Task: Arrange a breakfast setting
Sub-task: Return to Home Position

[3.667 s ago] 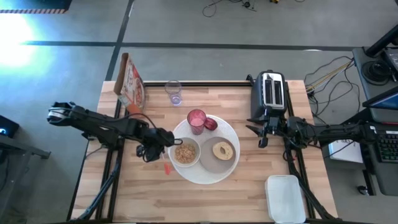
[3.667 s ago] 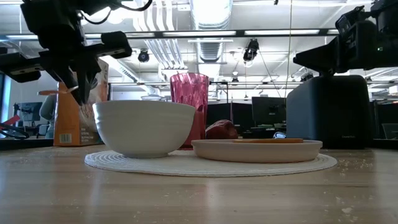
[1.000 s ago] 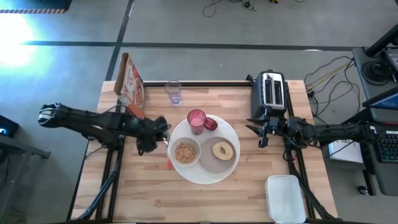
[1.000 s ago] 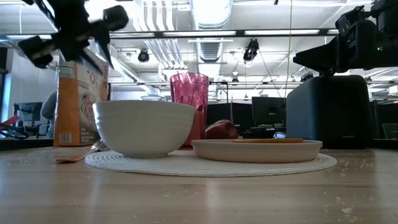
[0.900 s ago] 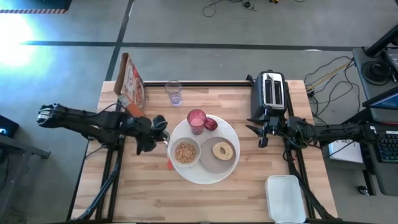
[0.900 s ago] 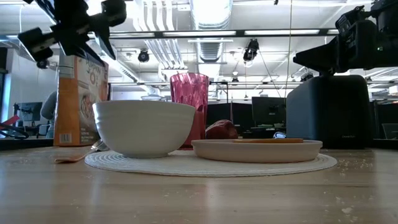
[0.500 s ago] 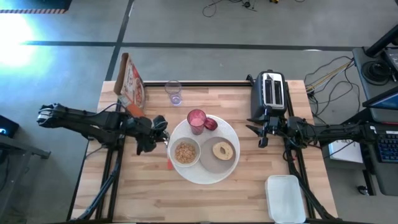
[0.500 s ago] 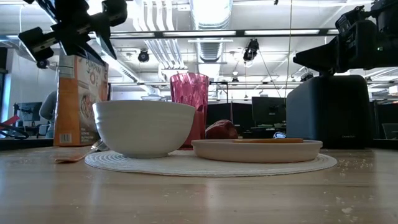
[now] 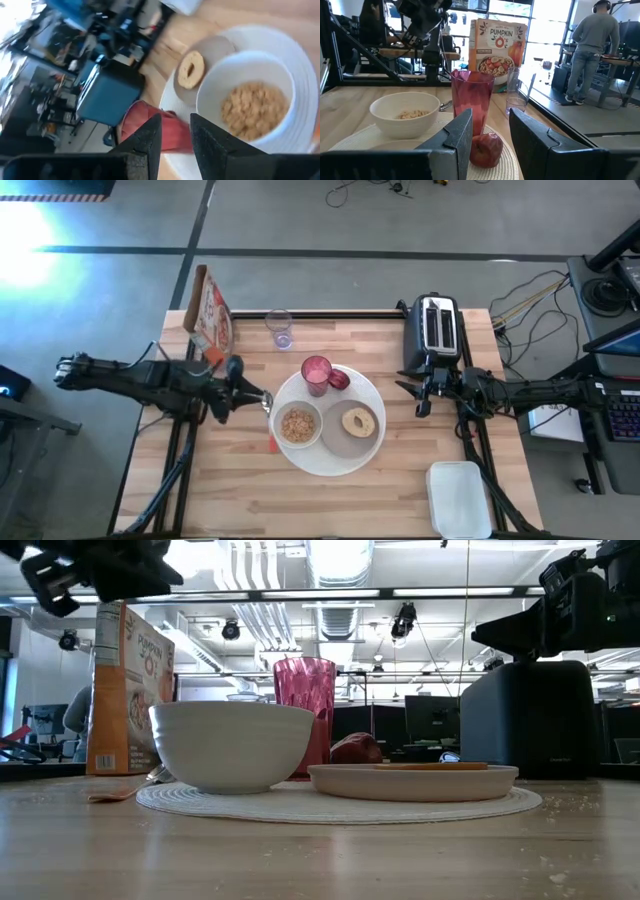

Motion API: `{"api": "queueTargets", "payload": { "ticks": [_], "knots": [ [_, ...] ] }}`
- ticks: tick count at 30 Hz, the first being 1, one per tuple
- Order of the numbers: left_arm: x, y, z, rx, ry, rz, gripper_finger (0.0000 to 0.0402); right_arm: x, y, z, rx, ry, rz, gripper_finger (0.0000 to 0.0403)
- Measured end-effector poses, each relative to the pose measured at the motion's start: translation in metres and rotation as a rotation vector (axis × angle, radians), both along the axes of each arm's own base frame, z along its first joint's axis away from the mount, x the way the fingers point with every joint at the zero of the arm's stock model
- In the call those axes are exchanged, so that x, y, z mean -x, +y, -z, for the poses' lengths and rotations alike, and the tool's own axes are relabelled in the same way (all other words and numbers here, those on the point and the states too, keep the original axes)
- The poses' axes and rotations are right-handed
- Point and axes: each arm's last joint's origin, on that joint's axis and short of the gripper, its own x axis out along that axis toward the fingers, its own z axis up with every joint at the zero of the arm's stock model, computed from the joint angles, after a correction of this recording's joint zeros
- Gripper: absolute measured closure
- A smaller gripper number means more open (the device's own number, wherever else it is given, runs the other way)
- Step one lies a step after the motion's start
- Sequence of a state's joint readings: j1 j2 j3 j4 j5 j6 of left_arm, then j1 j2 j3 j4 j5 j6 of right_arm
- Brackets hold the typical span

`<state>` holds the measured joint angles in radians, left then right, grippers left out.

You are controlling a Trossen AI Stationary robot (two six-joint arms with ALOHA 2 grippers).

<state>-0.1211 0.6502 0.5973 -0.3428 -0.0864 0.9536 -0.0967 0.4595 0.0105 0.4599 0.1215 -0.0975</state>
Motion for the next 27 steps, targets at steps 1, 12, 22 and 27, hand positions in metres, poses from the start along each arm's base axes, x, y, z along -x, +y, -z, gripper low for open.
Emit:
{"api": "queueTargets", "payload": {
  "ticks": [1,12,22,27],
  "knots": [
    [0.004,0.000,0.005,0.045,-0.029,-0.017,0.0317,0.000,0.000,0.000,0.000,0.000,0.000,0.0284],
    [0.031,0.004,0.080,0.286,-0.354,-0.070,0.0317,0.000,0.000,0.000,0.000,0.000,0.000,0.0284],
    [0.041,0.007,0.095,0.549,-0.437,-0.185,0.0303,0.000,0.000,0.000,0.000,0.001,0.000,0.0284],
    [0.045,0.008,0.106,0.533,-0.366,-0.210,0.0292,0.000,0.000,0.000,0.000,0.001,0.000,0.0284]
  ]
}}
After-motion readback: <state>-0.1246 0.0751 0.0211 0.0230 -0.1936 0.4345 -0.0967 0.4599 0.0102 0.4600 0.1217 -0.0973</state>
